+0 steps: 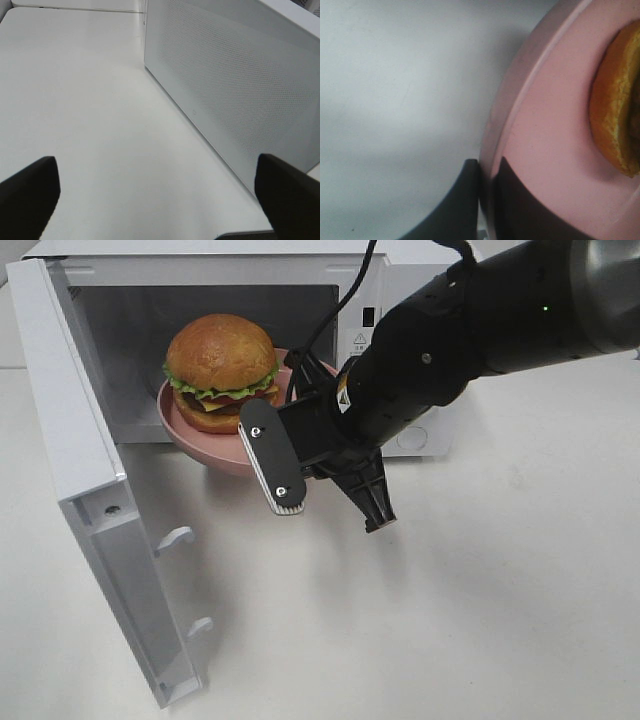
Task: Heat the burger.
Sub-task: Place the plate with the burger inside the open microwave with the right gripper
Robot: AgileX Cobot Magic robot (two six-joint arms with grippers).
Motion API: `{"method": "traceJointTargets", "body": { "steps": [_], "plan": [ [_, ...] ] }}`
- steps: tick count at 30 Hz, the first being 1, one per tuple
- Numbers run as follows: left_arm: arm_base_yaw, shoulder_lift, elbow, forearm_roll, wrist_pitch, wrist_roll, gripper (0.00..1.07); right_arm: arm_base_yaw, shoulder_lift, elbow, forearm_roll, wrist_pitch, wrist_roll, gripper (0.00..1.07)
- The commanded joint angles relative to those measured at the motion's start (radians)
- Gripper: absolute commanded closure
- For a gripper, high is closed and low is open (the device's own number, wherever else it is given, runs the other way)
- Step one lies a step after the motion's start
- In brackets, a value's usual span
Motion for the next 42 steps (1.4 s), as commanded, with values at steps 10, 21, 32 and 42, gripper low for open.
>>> {"method": "traceJointTargets", "body": {
  "steps": [10, 21, 32, 42],
  "plan": [
    [-0.001, -0.002, 0.004, -0.003, -0.012, 0.004, 0.08, 0.001, 0.100, -0.178, -0.044, 0.011, 0.085, 1.07],
    [-0.001, -0.002, 0.004, -0.003, -0.012, 0.004, 0.08, 0.001, 0.170, -0.288, -0.068, 0.062, 0.111, 1.07],
    [-0.001, -0.002, 0.004, -0.003, -0.012, 0.004, 0.08, 0.001, 0.253, -0.432, -0.091, 0.127, 0.136, 1.07],
    [-0.001, -0.002, 0.004, -0.002, -0.012, 0.004, 0.08, 0.001, 0.341, -0.568, -0.122, 0.158, 0.204, 1.07]
  ]
}}
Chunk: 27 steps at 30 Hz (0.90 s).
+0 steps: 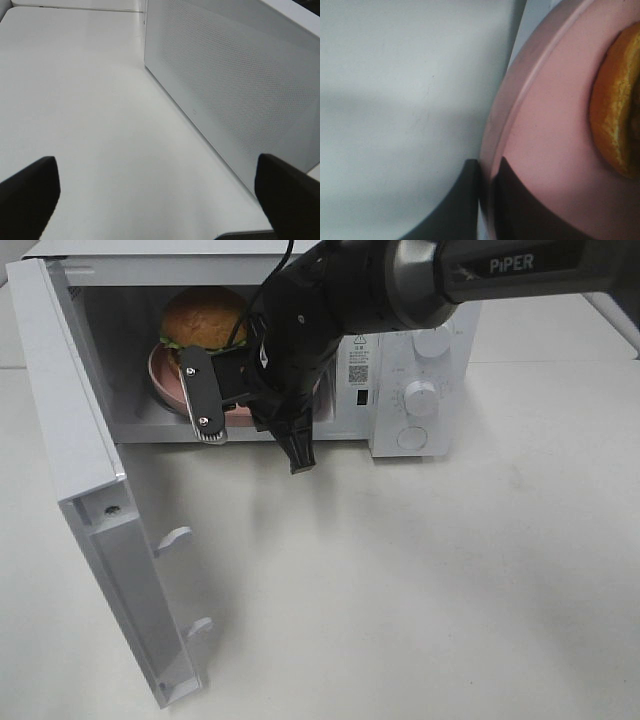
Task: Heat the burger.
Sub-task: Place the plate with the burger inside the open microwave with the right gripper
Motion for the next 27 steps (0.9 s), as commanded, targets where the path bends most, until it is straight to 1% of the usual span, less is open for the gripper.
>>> {"method": "traceJointTargets", "body": {
  "steps": [1, 4, 16, 27],
  "plan": [
    [-0.001, -0.002, 0.002, -0.002, -0.012, 0.004, 0.08, 0.001, 0.007, -0.045, -0.022, -0.054, 0.015, 1.07],
    [-0.001, -0.002, 0.002, -0.001, -0.012, 0.004, 0.08, 0.001, 0.038, -0.096, -0.033, -0.043, 0.018, 1.07],
    [-0.001, -0.002, 0.002, -0.001, -0.012, 0.004, 0.08, -0.001, 0.125, -0.206, -0.045, -0.040, 0.018, 1.07],
    [-0.001, -0.002, 0.002, -0.001, -0.012, 0.004, 0.08, -0.003, 0.164, -0.239, -0.041, -0.061, 0.027, 1.07]
  ]
}}
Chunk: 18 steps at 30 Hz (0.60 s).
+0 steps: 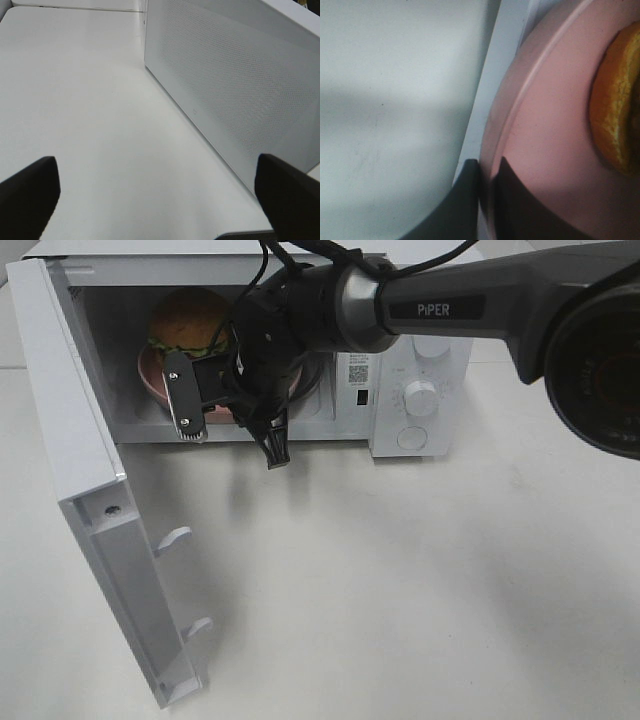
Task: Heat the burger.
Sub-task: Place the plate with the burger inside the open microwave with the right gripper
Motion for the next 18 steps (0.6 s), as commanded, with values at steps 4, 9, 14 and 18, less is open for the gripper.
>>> {"method": "traceJointTargets", "body": {
  "steps": [4, 9, 14, 18],
  "plan": [
    [-0.001, -0.002, 0.002, -0.001, -0.012, 0.004, 0.08, -0.003, 0.007, -0.023, -0.013, -0.076, 0.054, 1.03],
    [-0.001, -0.002, 0.002, -0.001, -0.012, 0.004, 0.08, -0.003, 0.008, -0.023, -0.013, -0.082, 0.077, 0.93],
    [-0.001, -0.002, 0.002, -0.001, -0.012, 0.004, 0.08, -0.014, 0.008, -0.023, -0.013, -0.078, 0.094, 0.79],
    [-0.001, -0.002, 0.002, -0.001, -0.012, 0.004, 0.08, -0.015, 0.008, -0.023, -0.014, -0.074, 0.105, 0.72]
  ]
}}
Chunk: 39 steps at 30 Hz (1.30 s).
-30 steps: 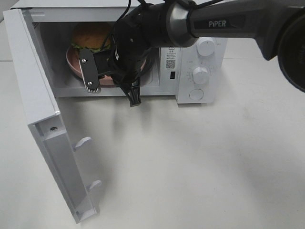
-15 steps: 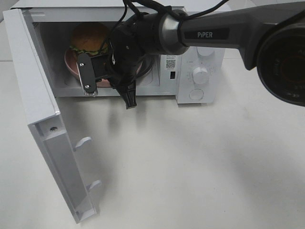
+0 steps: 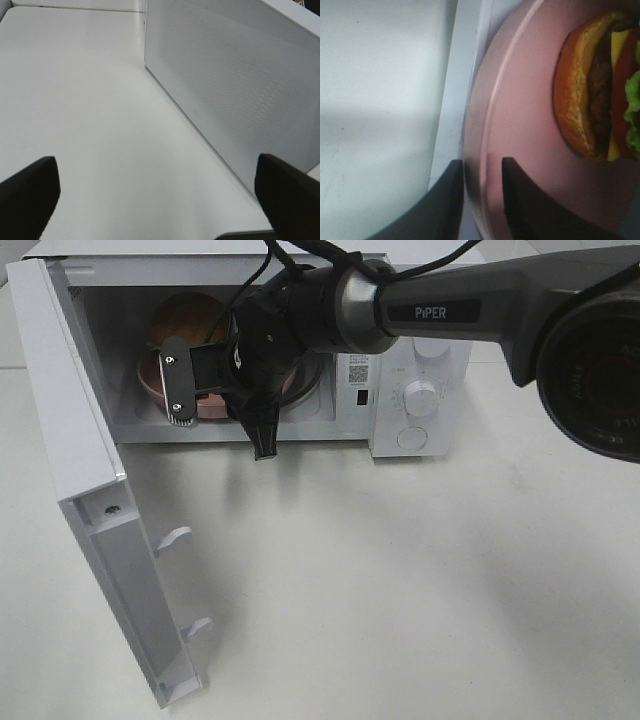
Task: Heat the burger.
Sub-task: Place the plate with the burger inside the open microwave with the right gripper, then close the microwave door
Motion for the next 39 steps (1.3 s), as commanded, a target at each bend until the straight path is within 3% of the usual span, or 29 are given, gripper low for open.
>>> {"method": "traceJointTargets", "body": {
  "steps": [1, 10, 14, 25, 39],
  "plan": [
    [-0.001, -0.002, 0.002, -0.001, -0.012, 0.004, 0.08, -0.006, -0.005, -0.009, -0.008, -0.003, 0.033, 0.69],
    [-0.001, -0.002, 0.002, -0.001, -0.012, 0.004, 0.08, -0.006, -0.008, -0.008, -0.008, 0.030, 0.036, 0.69],
    [-0.001, -0.002, 0.002, -0.001, -0.012, 0.004, 0.08, -0.006, -0.037, 0.040, -0.008, 0.011, 0.036, 0.65],
    [-0.001, -0.002, 0.002, -0.001, -0.012, 0.004, 0.08, -0.006, -0.173, 0.253, -0.008, -0.091, 0.036, 0.25],
    [-0.001, -0.002, 0.002, -0.001, -0.012, 0.004, 0.08, -0.006, -0.370, 0.513, -0.014, -0.191, 0.093, 0.26]
  ]
}}
